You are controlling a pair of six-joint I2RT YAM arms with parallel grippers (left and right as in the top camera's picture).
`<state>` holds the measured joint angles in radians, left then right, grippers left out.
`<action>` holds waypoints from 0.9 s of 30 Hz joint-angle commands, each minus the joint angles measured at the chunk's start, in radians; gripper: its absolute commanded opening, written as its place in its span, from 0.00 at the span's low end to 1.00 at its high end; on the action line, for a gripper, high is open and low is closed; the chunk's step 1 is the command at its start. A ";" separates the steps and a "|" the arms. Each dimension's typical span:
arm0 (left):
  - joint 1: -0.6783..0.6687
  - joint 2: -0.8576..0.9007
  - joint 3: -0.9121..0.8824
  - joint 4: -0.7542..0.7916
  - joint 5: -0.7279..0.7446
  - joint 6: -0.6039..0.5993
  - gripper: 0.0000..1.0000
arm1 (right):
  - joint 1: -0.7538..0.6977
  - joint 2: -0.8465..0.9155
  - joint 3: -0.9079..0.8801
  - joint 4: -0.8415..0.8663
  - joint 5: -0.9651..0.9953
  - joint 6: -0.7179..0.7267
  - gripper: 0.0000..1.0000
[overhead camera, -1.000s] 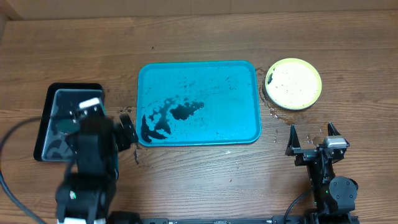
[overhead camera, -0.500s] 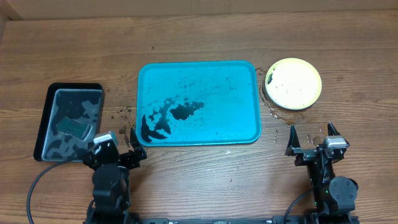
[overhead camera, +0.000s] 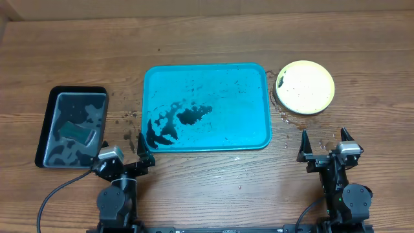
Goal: Clean dirty plates on tray and stack at the side
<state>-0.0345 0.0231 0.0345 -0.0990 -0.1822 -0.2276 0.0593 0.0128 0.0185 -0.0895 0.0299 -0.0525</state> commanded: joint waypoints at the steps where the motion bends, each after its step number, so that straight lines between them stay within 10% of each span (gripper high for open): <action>1: 0.008 -0.020 -0.031 0.087 0.051 0.026 1.00 | -0.005 -0.010 -0.010 0.007 0.003 -0.001 1.00; 23: 0.008 -0.020 -0.030 0.039 0.007 0.027 1.00 | -0.005 -0.010 -0.010 0.007 0.003 -0.001 1.00; 27: 0.008 -0.020 -0.030 0.032 0.059 0.192 1.00 | -0.005 -0.010 -0.010 0.007 0.003 -0.001 1.00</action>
<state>-0.0345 0.0132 0.0086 -0.0639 -0.1520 -0.1932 0.0593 0.0128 0.0185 -0.0895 0.0299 -0.0525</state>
